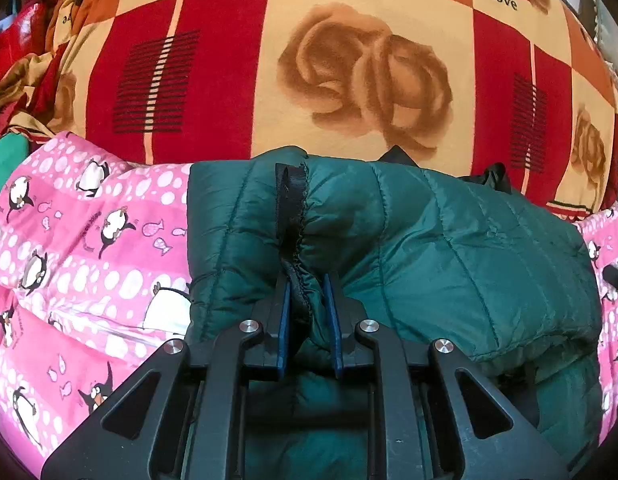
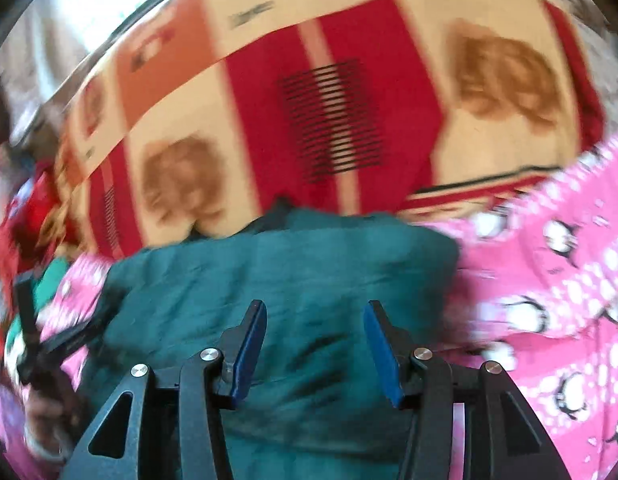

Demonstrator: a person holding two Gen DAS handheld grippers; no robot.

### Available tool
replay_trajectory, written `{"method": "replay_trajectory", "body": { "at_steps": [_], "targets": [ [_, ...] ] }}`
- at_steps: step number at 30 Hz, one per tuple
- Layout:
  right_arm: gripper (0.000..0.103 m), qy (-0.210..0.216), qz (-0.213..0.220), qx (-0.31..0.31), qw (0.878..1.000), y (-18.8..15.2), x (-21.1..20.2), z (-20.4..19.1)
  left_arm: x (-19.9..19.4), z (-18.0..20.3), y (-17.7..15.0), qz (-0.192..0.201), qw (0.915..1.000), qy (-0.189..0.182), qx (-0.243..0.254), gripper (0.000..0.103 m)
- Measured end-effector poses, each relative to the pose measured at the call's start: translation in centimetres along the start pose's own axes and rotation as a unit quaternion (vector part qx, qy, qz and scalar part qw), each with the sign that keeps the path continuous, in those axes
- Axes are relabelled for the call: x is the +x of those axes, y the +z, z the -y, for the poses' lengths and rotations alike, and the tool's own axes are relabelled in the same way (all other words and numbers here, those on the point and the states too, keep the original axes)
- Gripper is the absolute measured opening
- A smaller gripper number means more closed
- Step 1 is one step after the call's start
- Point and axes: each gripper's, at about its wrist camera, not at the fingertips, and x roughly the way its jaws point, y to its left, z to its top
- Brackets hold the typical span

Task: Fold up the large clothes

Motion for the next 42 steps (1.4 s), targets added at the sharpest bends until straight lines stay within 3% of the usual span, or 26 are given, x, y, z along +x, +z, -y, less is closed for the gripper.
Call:
{"method": "replay_trajectory", "body": {
  "at_steps": [4,8,11,21,32,37,42],
  "targets": [
    [0.049,-0.006,-0.035,-0.049,0.998,-1.6,3.1,-3.1,0.0,0.1,-0.1,0.002,1.0000,0.006,0.004,0.017],
    [0.049,-0.033,-0.055,-0.060,0.996,-3.5,6.0,-2.8,0.2,0.4,-0.1,0.002,0.9999,0.010,0.010,0.020],
    [0.049,-0.031,-0.051,-0.050,0.997,-4.0,6.8,-2.1,0.2,0.7,-0.2,0.003,0.9998,0.016,0.015,0.020],
    [0.049,-0.044,-0.037,-0.036,0.998,-4.1,3.1,-0.8,0.3,0.5,-0.1,0.002,0.9998,0.017,0.013,0.020],
    [0.049,-0.060,-0.055,-0.022,0.996,-5.4,4.8,1.5,0.3,0.7,-0.2,0.007,0.9994,0.027,0.021,0.022],
    [0.049,-0.058,-0.041,-0.021,0.997,-5.0,2.4,1.4,0.3,0.6,-0.2,0.006,0.9995,0.026,0.019,0.023],
    [0.049,-0.117,-0.035,-0.043,0.992,-5.2,1.1,1.7,0.3,0.5,-0.3,0.008,0.9995,0.028,0.014,0.030]
  ]
}}
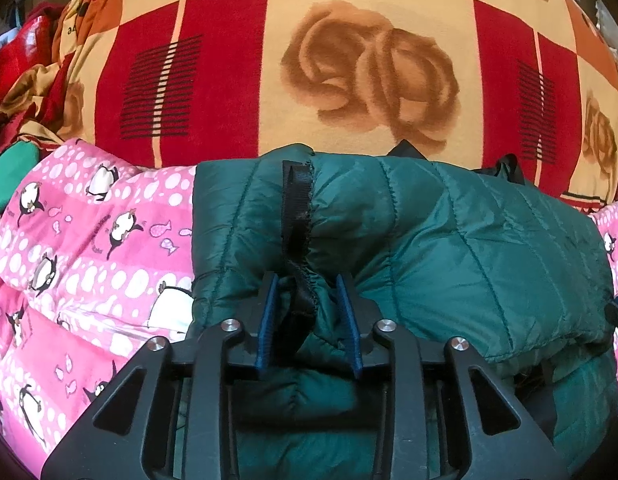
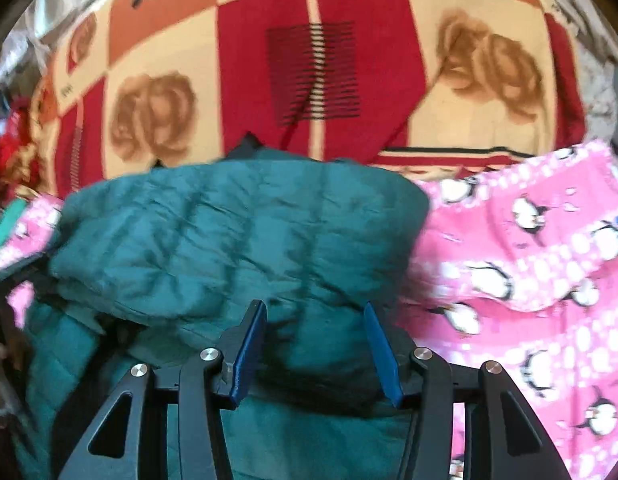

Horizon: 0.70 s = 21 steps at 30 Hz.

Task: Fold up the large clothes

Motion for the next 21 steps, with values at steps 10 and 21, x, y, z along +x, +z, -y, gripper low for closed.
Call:
{"method": "replay_trajectory", "body": {
  "at_steps": [10,21],
  "targets": [
    [0.049,-0.034,-0.023,0.003,0.999,-0.8,3.1,0.5,0.1,-0.3,-0.1,0.005,0.9999,-0.011,-0.008,0.039],
    [0.063,-0.043,-0.027,0.014,0.999,-1.0,4.1,0.8,-0.3,-0.9,0.1,0.000,0.9991,-0.036,-0.023,0.048]
  ]
}}
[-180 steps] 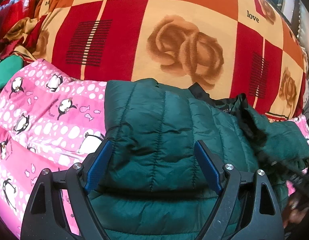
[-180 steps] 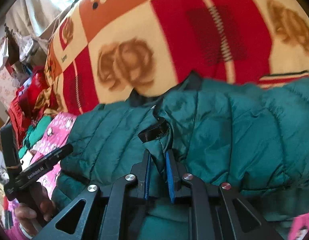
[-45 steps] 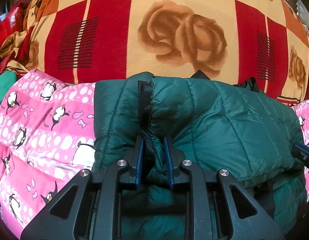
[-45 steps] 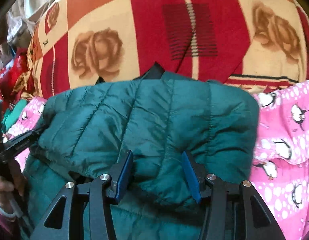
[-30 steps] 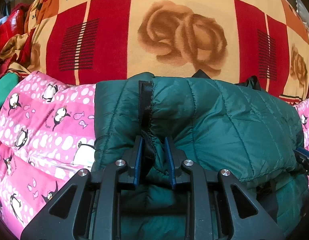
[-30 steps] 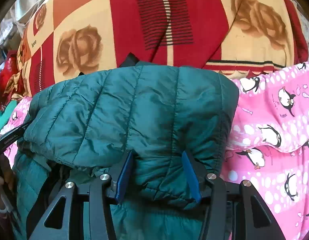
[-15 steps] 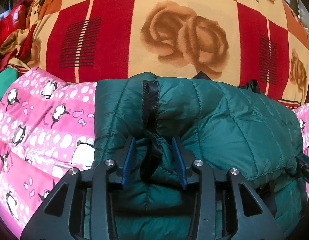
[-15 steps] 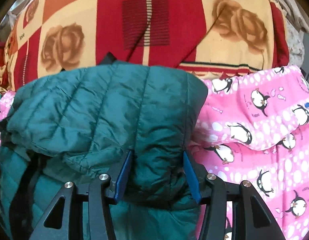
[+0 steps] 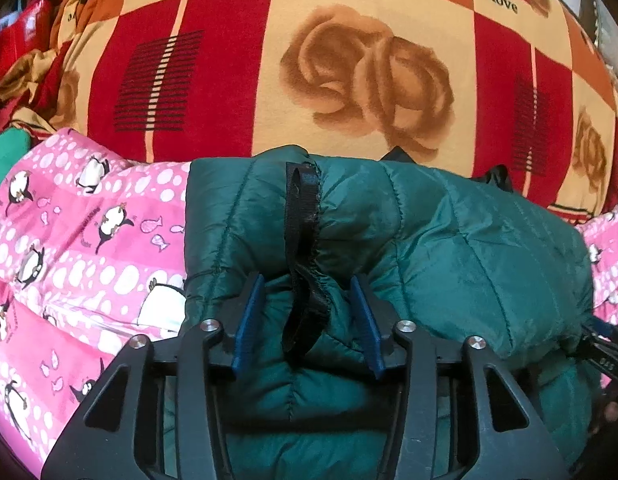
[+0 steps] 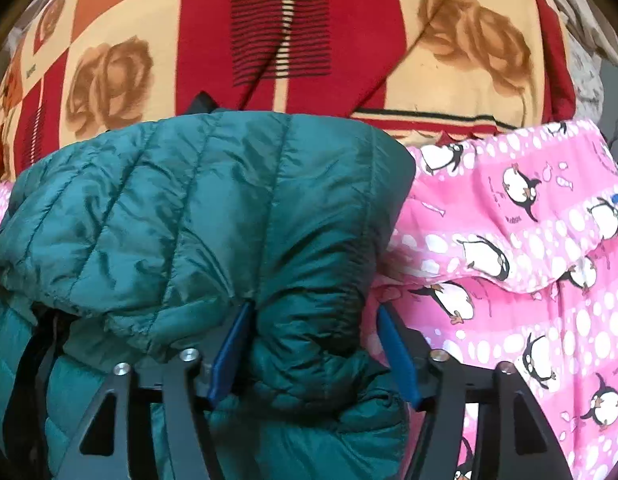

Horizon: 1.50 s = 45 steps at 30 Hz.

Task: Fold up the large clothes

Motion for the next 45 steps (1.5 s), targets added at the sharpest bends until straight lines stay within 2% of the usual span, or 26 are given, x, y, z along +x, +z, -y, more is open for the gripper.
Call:
{"method": "replay_trajectory", "body": {
  "at_steps": [2,4,8,14,19,25,38,45],
  "targets": [
    [0.063,0.009,0.003,0.009,1.000,0.1,-0.3,0.4,-0.9,-0.5,0.2,-0.005,0.9997,-0.018,-0.012,0.059],
    [0.063,0.008,0.011,0.011,1.000,0.1,-1.3,0.5,-2.5,-1.2,0.3,0.001,0.9992,-0.029,-0.028,0.062],
    [0.064,-0.003,0.020,0.008,1.000,-0.3,-3.7,0.5,-5.8,-2.3,0.5,0.028,0.9988,-0.017,-0.037,0.069],
    [0.064,-0.018,0.011,-0.016,1.000,-2.2,-6.1,-0.5,-9.6,-2.4,-0.9,0.036,0.9991,-0.004,-0.020,0.069],
    [0.064,-0.023,0.016,-0.021,0.999,-3.8,-8.2,-0.7,-11.3,-2.2,-3.7,0.016,0.9999,0.003,-0.003,0.069],
    [0.064,-0.022,0.019,-0.024,0.999,-5.5,-10.1,-0.7,-13.4,-2.5,-6.5,0.007,0.9999,0.001,-0.007,0.069],
    [0.064,-0.017,0.013,-0.019,1.000,-9.4,-12.1,-0.1,-15.3,-3.8,-11.0,-0.024,0.9996,0.012,0.002,0.069],
    [0.064,-0.015,0.005,-0.016,1.000,-11.5,-13.0,0.2,-16.3,-4.2,-12.9,-0.036,0.9993,0.006,0.000,0.069]
  ]
}}
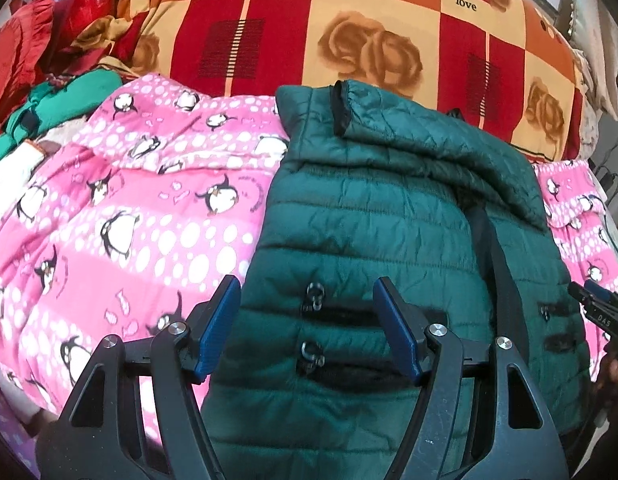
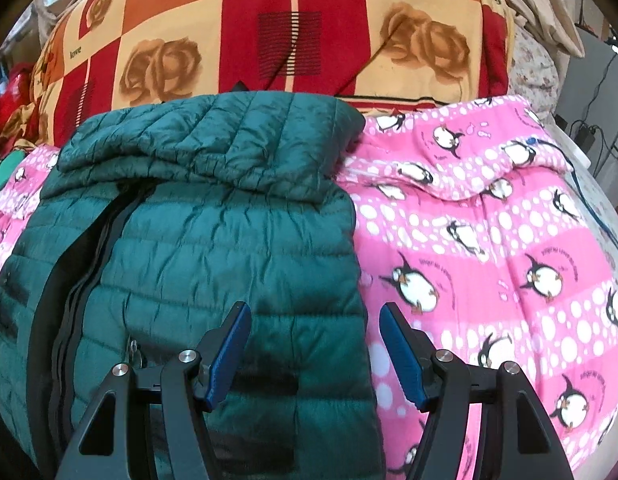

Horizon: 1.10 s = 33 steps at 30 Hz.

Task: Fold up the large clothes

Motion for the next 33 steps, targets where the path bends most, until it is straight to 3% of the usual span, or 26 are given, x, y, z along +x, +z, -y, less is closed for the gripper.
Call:
{"method": "replay_trajectory", "body": {
  "at_steps": [33],
  "targets": [
    [0.066,-0.001,-0.018,-0.007,1.000,-7.2,-3.9,1.0,-1.7,-2.6,-6.2,-0.050,0.9978,-0.039,-0.022,0.071]
  ]
}}
